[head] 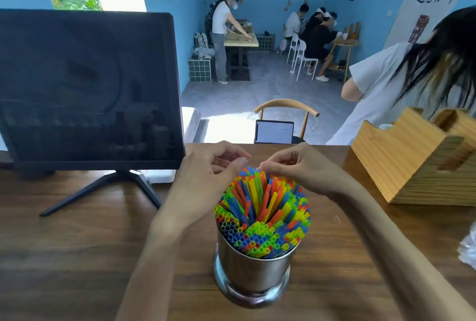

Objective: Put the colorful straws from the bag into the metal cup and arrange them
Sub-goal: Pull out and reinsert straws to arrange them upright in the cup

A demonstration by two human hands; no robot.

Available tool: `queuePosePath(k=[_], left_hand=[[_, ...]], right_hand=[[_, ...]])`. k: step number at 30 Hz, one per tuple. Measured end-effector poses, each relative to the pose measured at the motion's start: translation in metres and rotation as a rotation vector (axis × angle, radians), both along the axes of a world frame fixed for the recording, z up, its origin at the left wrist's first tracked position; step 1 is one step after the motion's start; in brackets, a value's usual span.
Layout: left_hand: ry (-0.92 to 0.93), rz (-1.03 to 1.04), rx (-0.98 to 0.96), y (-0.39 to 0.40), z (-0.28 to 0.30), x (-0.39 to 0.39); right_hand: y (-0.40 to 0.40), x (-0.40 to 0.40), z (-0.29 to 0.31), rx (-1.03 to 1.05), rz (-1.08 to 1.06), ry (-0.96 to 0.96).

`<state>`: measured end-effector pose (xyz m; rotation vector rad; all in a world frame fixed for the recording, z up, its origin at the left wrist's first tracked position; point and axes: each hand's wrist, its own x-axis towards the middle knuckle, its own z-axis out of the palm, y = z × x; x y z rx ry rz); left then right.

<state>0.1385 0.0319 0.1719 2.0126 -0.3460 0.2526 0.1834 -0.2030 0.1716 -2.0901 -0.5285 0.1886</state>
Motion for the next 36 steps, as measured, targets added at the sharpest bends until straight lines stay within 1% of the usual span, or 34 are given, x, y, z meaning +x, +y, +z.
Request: queuePosePath(k=[5,13,18,22,27,32,36], left_hand=[[-0.02,-0.003,-0.011,0.0,-0.001,0.001],[-0.033,0.013,-0.007,0.004,-0.002,0.002],[-0.031,0.009,-0.003,0.004,-0.002,0.003],[-0.034,0.003,0.009,0.003,-0.003,0.004],[-0.04,0.002,0.016,0.003,-0.004,0.005],[-0.028,-0.015,0.012,0.001,-0.005,0.005],[-0.029,-0.003,0.018,0.001,-0.005,0.007]], right_hand=[[0.002,0.011,0.004,0.012,0.156,0.121],[0.006,0.014,0.006,-0.07,0.169,-0.028],[0.005,0.012,0.008,-0.099,0.192,-0.034],[0.008,0.011,0.011,-0.08,0.212,-0.051],[0.008,0.009,0.012,-0.11,0.212,-0.112],[0.011,0.007,0.019,-0.049,0.21,-0.137],[0.012,0.008,0.02,-0.019,0.233,-0.105]])
